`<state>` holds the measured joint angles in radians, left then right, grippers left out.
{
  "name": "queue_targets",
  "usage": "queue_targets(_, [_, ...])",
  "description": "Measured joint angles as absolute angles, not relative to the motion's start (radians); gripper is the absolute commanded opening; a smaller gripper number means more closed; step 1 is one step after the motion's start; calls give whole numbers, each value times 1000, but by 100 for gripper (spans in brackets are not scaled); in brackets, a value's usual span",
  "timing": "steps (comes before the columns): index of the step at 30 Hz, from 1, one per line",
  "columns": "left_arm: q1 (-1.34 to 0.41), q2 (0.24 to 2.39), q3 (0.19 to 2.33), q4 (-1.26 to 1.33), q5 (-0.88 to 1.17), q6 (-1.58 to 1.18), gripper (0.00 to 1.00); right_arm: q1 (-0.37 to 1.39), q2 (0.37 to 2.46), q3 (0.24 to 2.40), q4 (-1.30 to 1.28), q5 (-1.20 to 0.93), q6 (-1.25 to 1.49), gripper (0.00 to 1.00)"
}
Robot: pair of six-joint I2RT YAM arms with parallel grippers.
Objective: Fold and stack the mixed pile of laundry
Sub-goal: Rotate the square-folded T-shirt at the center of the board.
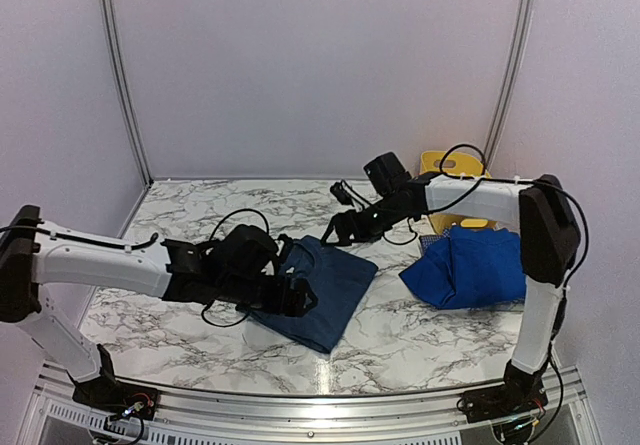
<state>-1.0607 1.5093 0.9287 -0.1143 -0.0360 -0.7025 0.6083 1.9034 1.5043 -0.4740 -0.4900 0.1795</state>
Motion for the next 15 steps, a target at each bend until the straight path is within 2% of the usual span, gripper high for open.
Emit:
queue_targets(6, [-1065, 1708, 991, -64, -23, -760, 94, 624, 2005, 1328, -441, -559, 149, 80])
queue_targets(15, [-924, 1742, 949, -70, -30, -769, 94, 683, 1769, 962, -273, -651, 195, 80])
